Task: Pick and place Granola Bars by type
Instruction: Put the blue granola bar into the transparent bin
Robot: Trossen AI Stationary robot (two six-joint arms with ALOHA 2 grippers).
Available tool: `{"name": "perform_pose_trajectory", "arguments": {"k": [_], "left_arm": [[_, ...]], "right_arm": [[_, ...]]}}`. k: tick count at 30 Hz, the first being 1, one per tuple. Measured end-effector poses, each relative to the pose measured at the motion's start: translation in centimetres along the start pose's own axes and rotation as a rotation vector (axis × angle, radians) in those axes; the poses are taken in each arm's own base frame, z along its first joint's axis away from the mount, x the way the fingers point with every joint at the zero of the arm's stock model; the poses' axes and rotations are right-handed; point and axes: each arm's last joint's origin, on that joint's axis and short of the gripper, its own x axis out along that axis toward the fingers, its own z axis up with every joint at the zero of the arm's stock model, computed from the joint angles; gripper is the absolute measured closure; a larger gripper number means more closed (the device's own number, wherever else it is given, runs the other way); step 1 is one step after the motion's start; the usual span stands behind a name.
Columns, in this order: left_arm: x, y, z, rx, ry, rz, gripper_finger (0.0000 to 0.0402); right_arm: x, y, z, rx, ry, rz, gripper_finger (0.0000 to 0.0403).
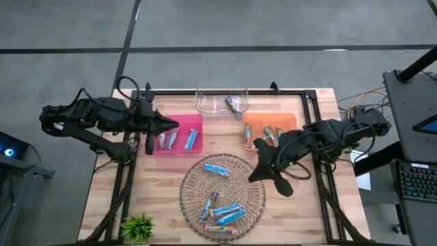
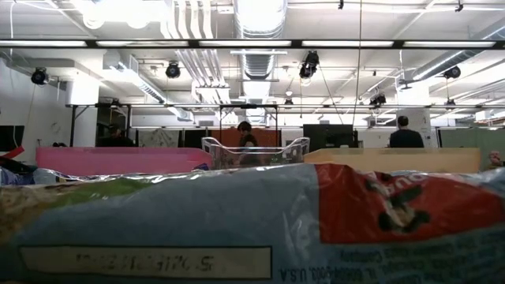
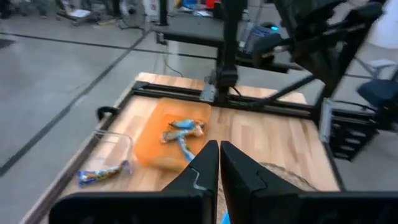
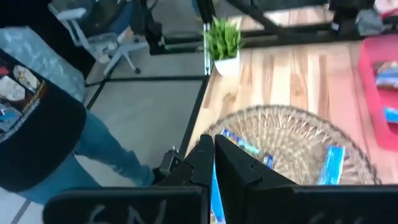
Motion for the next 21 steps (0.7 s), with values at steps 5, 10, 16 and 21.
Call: {"name": "perform_pose_trajectory", "arguments": {"k": [5,10,16,21], "left_arm": [[-1.0,0.5,-1.4,-0.007,0.009,-0.043,0.0401],[-1.8,0.8,-1.7,-0.009,0.002,-0.048,0.0401],[-2.3,1.0,-1.8,0.004,-0.001,-0.050,0.0401],[-2.5,1.1,-2.2,0.018,0.043,-0.043,0.0401]], "right_arm": [[1.9,-0.2,-0.7,-0.013,0.084,-0.020,0.0394],[4.2,-0.4,-1.5,-0.030,0.158,-0.033,0.0394],[6.9,0.0,-2.1,-0.038,0.218,-0.021,0.0394],[9.2,0.9,-2.2,-0.054,0.253,-0.006,0.0394]]}}
